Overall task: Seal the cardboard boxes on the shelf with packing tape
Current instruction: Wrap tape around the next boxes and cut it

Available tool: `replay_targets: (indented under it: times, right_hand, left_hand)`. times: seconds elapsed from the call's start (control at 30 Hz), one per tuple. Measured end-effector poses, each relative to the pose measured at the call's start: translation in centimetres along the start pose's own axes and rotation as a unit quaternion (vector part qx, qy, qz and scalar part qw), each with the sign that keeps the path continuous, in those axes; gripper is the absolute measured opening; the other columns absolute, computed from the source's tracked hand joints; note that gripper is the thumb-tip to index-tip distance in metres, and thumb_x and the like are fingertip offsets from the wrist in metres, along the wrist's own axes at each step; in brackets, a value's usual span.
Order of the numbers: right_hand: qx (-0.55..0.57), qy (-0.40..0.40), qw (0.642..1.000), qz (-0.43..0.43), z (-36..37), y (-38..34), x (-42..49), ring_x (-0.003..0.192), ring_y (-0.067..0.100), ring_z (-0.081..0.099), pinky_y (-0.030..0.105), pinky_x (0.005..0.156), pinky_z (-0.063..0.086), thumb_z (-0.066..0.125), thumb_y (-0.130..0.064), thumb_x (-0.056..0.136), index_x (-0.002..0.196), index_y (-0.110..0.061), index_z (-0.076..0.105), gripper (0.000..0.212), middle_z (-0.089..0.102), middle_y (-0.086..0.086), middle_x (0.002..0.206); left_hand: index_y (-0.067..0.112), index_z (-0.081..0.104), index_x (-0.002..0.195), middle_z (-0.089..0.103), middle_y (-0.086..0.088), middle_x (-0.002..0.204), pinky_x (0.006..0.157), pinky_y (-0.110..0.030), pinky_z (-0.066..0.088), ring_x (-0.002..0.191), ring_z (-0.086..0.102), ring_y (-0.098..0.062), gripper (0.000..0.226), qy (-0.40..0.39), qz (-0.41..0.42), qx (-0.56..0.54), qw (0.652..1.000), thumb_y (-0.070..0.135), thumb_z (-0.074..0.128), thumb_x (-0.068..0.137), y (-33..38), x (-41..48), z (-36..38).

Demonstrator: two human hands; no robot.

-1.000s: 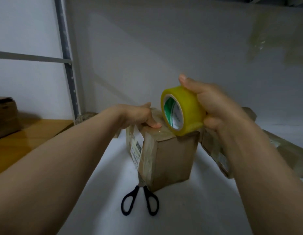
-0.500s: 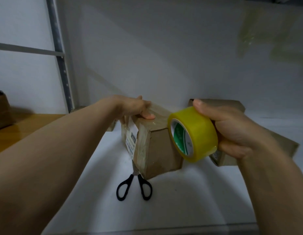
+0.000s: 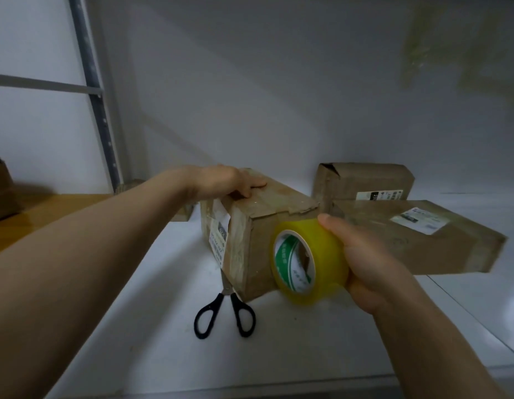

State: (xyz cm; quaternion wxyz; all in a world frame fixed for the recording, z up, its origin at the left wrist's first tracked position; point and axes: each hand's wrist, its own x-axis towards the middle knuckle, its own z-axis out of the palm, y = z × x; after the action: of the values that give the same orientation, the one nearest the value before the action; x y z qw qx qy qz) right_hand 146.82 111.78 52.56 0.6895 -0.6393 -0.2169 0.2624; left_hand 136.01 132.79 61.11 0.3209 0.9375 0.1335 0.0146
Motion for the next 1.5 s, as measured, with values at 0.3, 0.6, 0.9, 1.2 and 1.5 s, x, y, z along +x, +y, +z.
replay_targets:
  times: [0.3, 0.6, 0.9, 1.2, 1.5]
  right_hand:
    - [0.117, -0.091, 0.987, -0.06, 1.4, 1.5, -0.4, 0.094, 0.028, 0.074, 0.04, 0.077, 0.06, 0.062, -0.048, 0.09, 0.121, -0.013, 0.07, 0.048, 0.075, 0.014, 0.109]
    - [0.155, -0.173, 0.93, -0.284, 5.4, -11.0, 2.7, 0.074, 0.018, 0.067, 0.034, 0.076, 0.053, 0.077, -0.024, 0.079, 0.083, -0.012, 0.074, 0.013, 0.071, 0.005, 0.079]
    - [0.057, -0.007, 0.973, -0.223, 7.0, -12.1, 8.3, 0.094, 0.033, 0.074, 0.055, 0.094, 0.056, 0.06, -0.048, 0.097, 0.093, -0.012, 0.072, 0.038, 0.077, 0.014, 0.096]
    - [0.056, -0.039, 0.988, -0.135, 7.0, -13.5, 8.8, 0.071, 0.025, 0.074, 0.038, 0.07, 0.062, 0.069, -0.025, 0.092, 0.1, -0.006, 0.069, 0.021, 0.076, 0.014, 0.086]
    - [0.056, -0.074, 0.988, -0.122, 4.6, -13.2, 2.5, 0.071, 0.022, 0.076, 0.035, 0.056, 0.062, 0.066, -0.028, 0.094, 0.107, -0.005, 0.069, 0.026, 0.078, 0.011, 0.086]
  left_hand:
    - [0.038, 0.024, 0.158, 0.028, 0.012, 0.162, 0.115, -0.024, 0.017, 0.147, 0.025, -0.011, 0.075, 0.038, 0.071, 0.222, 0.972, 0.029, 0.066, 0.097, -0.2, -1.1, 2.3]
    - [0.027, 0.071, 0.103, 0.074, 0.012, 0.088, 0.077, -0.036, 0.057, 0.084, 0.068, -0.013, 0.033, 0.11, 0.056, 0.005, 0.992, 0.002, 0.05, 0.102, 2.6, 0.0, -7.1]
    - [0.042, 0.018, 0.155, 0.042, 0.018, 0.15, 0.111, -0.021, 0.035, 0.135, 0.041, -0.001, 0.104, 0.001, 0.103, -0.019, 0.994, 0.037, 0.085, 0.076, 3.7, 2.3, -5.6]
    - [0.029, 0.021, 0.149, 0.049, 0.004, 0.136, 0.105, -0.044, 0.048, 0.12, 0.053, -0.019, 0.111, 0.15, 0.096, 0.115, 0.977, 0.047, 0.091, 0.064, 1.1, 4.5, -1.1]
    - [0.011, -0.022, 0.157, 0.032, -0.011, 0.161, 0.099, -0.026, 0.038, 0.14, 0.043, -0.029, 0.139, 0.152, 0.007, 0.145, 0.978, 0.042, 0.086, 0.074, 1.7, 5.1, -1.6]
